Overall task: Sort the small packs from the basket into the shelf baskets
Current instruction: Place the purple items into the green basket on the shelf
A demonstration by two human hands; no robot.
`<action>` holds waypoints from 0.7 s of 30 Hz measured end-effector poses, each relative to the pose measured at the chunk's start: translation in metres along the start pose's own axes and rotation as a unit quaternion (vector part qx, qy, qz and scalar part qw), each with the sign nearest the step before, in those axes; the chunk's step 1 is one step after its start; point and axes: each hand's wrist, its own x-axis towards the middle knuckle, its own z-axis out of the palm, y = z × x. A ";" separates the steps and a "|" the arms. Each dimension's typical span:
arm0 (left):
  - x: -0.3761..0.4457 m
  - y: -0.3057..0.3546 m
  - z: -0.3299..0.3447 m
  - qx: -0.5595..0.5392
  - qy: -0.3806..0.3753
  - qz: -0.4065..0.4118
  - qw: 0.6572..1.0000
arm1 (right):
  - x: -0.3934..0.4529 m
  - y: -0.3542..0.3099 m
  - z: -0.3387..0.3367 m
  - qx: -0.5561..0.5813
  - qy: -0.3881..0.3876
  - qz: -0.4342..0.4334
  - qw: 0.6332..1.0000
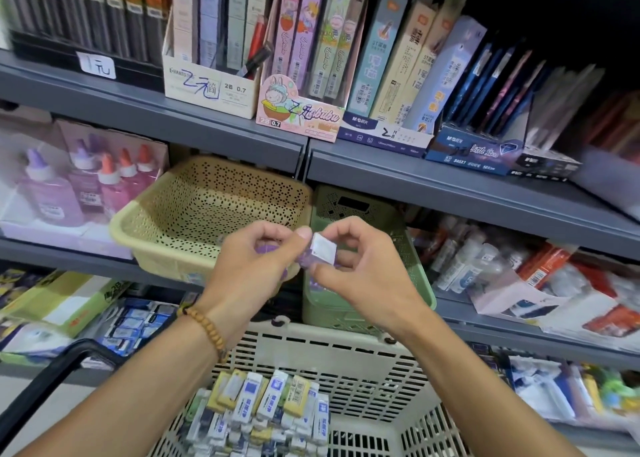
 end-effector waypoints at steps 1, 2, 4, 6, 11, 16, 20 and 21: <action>-0.001 -0.001 0.000 -0.002 -0.027 -0.011 1.000 | 0.001 0.002 -0.002 -0.002 0.007 0.001 1.000; -0.001 -0.001 0.000 -0.002 -0.045 -0.019 0.999 | 0.002 0.004 -0.005 -0.002 0.007 0.001 1.000; 0.000 -0.002 0.000 0.006 -0.056 -0.024 0.998 | 0.002 0.009 -0.012 0.021 -0.014 0.007 1.000; 0.002 -0.004 0.000 0.005 -0.048 -0.032 0.998 | 0.002 0.015 -0.019 0.042 -0.025 0.016 0.999; -0.004 -0.002 -0.001 -0.067 -0.095 -0.081 0.990 | 0.021 0.050 -0.049 -0.232 0.046 0.091 0.967; -0.004 0.000 -0.008 -0.060 -0.126 -0.054 0.989 | 0.036 0.078 -0.048 -0.351 -0.072 0.222 0.907; -0.005 -0.001 -0.009 -0.017 -0.098 0.008 0.995 | 0.046 0.088 -0.033 -0.401 -0.065 0.225 0.885; -0.005 -0.002 -0.009 -0.017 -0.092 0.015 0.996 | 0.048 0.088 -0.031 -0.414 -0.068 0.225 0.879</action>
